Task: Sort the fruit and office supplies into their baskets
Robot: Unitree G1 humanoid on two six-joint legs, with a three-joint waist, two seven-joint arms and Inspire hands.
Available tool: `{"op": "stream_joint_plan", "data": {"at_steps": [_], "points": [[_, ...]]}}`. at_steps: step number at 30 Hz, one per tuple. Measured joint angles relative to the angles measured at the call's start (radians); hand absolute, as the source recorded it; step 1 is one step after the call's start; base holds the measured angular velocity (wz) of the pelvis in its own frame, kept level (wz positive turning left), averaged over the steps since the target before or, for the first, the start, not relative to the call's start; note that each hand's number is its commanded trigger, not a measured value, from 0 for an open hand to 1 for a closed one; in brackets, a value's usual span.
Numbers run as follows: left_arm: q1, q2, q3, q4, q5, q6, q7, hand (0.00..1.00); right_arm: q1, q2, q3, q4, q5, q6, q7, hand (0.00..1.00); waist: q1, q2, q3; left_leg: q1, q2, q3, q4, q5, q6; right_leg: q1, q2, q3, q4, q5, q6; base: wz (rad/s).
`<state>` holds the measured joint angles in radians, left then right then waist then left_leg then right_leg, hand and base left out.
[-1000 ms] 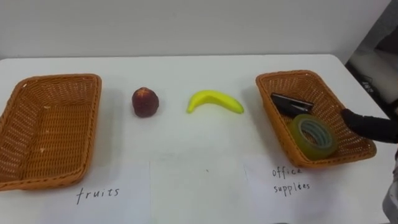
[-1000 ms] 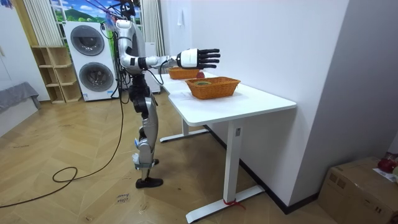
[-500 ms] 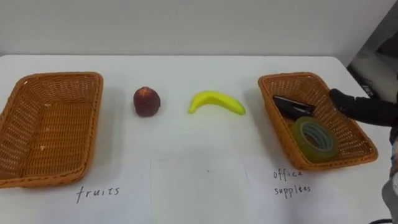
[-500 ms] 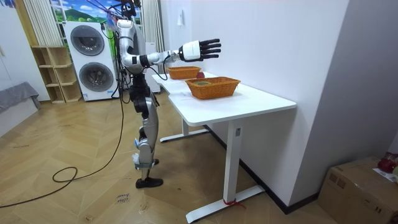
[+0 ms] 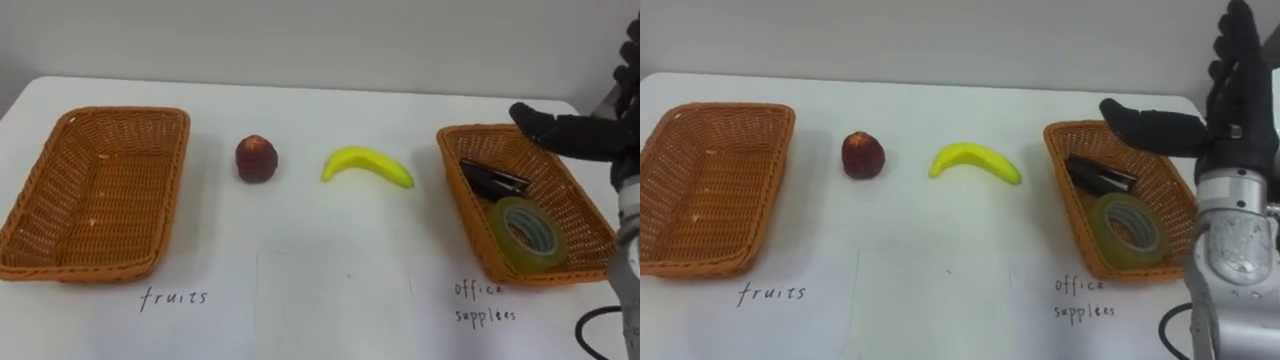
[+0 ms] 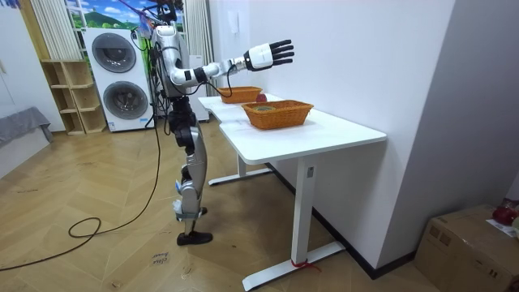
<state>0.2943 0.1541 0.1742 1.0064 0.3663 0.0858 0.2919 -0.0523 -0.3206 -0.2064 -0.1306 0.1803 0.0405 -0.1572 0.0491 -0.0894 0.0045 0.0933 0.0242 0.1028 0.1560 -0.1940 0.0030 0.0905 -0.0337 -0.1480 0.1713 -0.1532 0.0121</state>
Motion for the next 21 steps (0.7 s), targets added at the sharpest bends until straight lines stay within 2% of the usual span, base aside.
{"op": "stream_joint_plan", "data": {"at_steps": [6,10,14,15,16,18,21], "points": [[-0.015,0.0,0.001,0.0,0.01,0.001,0.0,0.0,-0.014,0.0,0.033,0.0,0.011,0.0,0.013,0.0,0.014,-0.008,-0.0038,-0.019,-0.001,-0.022,0.01,0.001,-0.001,-0.004,-0.002,-0.023,-0.001,0.0,0.0,0.1],[-0.019,-0.006,0.001,0.002,0.068,0.001,0.0,0.0,-0.03,-0.005,0.066,0.001,0.002,0.0,0.05,0.0,0.042,-0.015,-0.0056,-0.02,-0.001,-0.023,0.01,0.001,-0.001,-0.003,-0.002,-0.027,-0.002,0.0,0.0,0.01],[-0.02,-0.007,0.001,0.002,0.07,0.001,-0.006,0.0,-0.067,-0.02,0.116,0.026,-0.001,0.0,0.086,0.0,0.044,-0.024,-0.0021,-0.021,-0.001,-0.026,0.01,0.001,-0.001,0.0,-0.003,-0.038,-0.002,0.0,0.0,0.04],[-0.023,-0.006,0.001,0.002,0.077,0.001,-0.013,0.0,-0.081,-0.03,0.126,0.046,-0.011,0.001,0.094,0.0,0.049,-0.032,-0.0038,-0.02,-0.001,-0.028,0.01,0.001,-0.001,0.001,-0.004,-0.043,-0.001,0.0,0.0,0.05],[-0.027,-0.004,0.001,0.003,0.08,0.001,-0.021,0.0,-0.091,-0.032,0.13,0.061,-0.023,0.003,0.097,0.0,0.063,-0.036,-0.0014,-0.021,-0.001,-0.031,0.011,0.001,-0.001,0.002,-0.004,-0.044,-0.001,0.0,0.0,0.04],[-0.028,-0.002,0.001,0.003,0.087,0.003,-0.033,0.0,-0.103,-0.032,0.136,0.081,-0.033,0.003,0.106,0.0,0.068,-0.044,0.003,-0.021,-0.002,-0.036,0.013,0.001,-0.001,0.006,-0.004,-0.048,-0.002,0.0,0.0,0.09],[-0.03,-0.001,0.0,0.002,0.088,0.014,-0.052,0.0,-0.123,-0.032,0.155,0.11,-0.036,0.004,0.135,0.0,0.071,-0.057,0.0005,-0.024,-0.003,-0.051,0.013,0.001,-0.001,0.007,-0.004,-0.056,-0.002,0.0,0.0,0.1]]}}
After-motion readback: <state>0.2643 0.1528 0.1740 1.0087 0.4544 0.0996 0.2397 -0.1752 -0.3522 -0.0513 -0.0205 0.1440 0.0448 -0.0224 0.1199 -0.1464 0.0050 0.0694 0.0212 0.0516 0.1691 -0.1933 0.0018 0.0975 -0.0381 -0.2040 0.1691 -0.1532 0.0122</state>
